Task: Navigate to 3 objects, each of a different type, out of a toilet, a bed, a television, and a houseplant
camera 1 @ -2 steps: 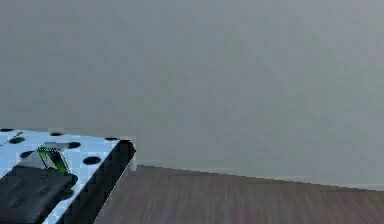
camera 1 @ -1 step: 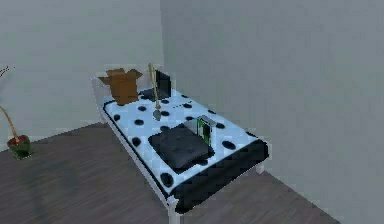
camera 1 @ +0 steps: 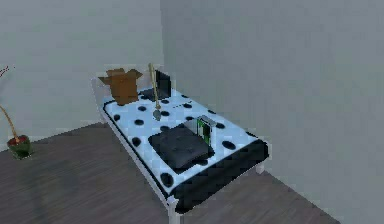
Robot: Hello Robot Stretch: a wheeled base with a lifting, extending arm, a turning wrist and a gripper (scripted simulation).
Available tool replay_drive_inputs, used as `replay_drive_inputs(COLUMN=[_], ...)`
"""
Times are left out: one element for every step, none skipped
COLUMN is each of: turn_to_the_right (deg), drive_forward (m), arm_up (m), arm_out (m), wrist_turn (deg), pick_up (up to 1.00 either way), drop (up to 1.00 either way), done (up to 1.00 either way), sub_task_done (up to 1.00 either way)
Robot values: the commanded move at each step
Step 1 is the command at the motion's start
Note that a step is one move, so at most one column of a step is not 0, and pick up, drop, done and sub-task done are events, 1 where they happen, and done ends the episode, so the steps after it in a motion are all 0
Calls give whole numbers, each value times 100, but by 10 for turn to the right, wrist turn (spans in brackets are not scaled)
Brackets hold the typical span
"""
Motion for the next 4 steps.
replay_drive_inputs(turn_to_the_right=[450, 450, 450, 150], drive_forward=[0, 0, 0, 0], arm_up=[0, 0, 0, 0], arm_out=[0, 0, 0, 0], wrist_turn=[0, 0, 0, 0], pick_up=[0, 0, 0, 0], drop=[0, 0, 0, 0], done=[0, 0, 0, 0], sub_task_done=[0, 0, 0, 0])
